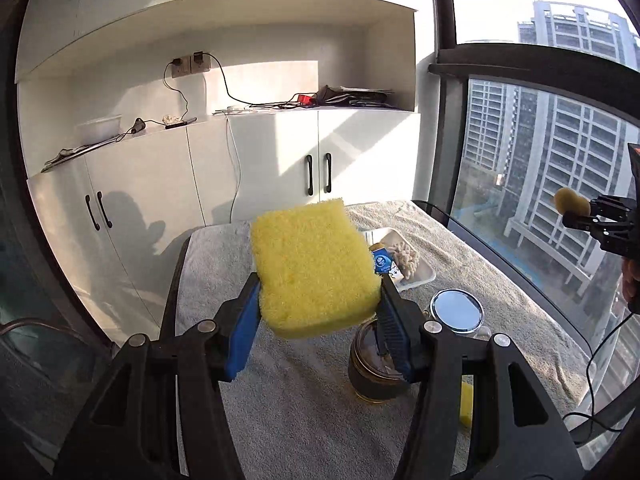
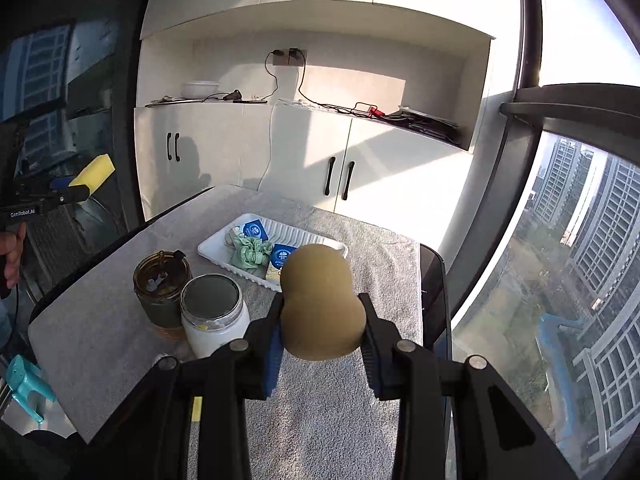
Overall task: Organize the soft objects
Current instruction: 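Carry the yellow sponge and tan egg sponge over the white tray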
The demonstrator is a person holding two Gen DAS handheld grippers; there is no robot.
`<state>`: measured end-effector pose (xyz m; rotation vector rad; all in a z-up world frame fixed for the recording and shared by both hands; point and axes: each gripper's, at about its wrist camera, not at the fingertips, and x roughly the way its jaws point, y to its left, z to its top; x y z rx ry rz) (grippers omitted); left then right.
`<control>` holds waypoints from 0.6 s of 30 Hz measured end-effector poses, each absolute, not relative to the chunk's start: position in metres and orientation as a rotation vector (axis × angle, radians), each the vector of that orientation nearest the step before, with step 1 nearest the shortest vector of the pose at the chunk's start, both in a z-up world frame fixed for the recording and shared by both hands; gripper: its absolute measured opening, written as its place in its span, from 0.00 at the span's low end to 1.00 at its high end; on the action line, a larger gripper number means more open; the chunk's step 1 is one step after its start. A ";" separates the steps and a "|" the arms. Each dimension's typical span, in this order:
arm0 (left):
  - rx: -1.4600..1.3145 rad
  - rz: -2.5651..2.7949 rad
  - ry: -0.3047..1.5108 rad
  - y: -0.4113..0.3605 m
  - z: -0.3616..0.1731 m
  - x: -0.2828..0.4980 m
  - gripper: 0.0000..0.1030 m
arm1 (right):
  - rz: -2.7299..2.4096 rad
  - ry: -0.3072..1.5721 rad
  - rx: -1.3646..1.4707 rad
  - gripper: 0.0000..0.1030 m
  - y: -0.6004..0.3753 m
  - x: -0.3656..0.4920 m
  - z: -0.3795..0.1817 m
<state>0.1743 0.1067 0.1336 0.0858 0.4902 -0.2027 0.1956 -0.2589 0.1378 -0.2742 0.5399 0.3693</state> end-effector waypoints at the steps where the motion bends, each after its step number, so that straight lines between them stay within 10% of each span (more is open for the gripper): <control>1: 0.100 -0.202 0.489 0.105 0.140 0.186 0.51 | 0.370 0.542 -0.274 0.35 -0.261 0.210 0.144; 18: 0.116 -0.359 0.785 0.068 0.061 0.433 0.51 | 0.454 0.791 -0.340 0.35 -0.208 0.448 0.082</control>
